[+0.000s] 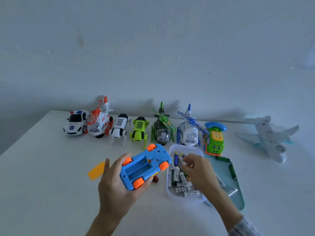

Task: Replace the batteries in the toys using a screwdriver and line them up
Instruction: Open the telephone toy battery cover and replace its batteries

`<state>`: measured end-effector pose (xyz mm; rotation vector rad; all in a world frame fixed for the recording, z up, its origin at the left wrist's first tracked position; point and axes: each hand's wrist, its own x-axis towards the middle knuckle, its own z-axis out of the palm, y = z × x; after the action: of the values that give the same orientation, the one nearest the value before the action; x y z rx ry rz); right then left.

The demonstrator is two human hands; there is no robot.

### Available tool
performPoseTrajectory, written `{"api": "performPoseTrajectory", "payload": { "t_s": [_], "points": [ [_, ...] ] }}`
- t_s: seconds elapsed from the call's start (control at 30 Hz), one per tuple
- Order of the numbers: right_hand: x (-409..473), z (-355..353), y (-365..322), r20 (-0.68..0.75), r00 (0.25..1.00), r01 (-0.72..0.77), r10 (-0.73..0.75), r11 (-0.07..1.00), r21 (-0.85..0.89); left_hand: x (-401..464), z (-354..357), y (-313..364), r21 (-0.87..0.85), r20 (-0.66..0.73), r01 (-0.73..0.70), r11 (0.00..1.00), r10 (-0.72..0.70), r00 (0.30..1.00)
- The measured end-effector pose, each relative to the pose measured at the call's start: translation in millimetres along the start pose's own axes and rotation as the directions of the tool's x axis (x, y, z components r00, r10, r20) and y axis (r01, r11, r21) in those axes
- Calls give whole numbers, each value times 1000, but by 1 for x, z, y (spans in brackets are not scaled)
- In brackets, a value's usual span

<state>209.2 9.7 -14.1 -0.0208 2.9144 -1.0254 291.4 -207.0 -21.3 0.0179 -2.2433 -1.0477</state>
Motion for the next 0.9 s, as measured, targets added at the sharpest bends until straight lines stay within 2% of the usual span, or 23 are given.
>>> {"api": "performPoseTrajectory", "payload": {
  "t_s": [0.1,0.2,0.33,0.47,0.57,0.67,0.77,0.83,0.9],
  "points": [
    [12,-28,20,-52,999,13,-8,995,96,-5,13,16,33,13,-4,999,3,1000],
    [27,-50,50,-110,993,-36,45,996,83,-10,25,28,35,41,33,999,-34,999],
    [46,-59,92,-126,983,-143,131,986,-89,-15,39,50,22,70,28,999,-30,997],
    [54,-55,116,-64,988,-152,139,942,-301,-21,52,71,-11,61,16,1000,-15,998],
    [51,-53,121,-37,997,-79,70,888,-453,-27,59,84,-10,54,25,1000,-24,998],
    [50,-56,126,-39,999,-2,-19,873,-489,-32,67,97,0,35,20,1000,-20,999],
    [52,-60,130,-23,999,21,-31,936,-351,-38,77,106,48,18,-3,999,2,1000],
    [53,-68,130,-39,999,15,-19,996,-90,-41,82,114,56,4,10,998,-10,1000],
    [51,-82,128,-57,998,18,-9,987,159,-45,89,120,59,-9,32,998,-31,999]
  ]
}}
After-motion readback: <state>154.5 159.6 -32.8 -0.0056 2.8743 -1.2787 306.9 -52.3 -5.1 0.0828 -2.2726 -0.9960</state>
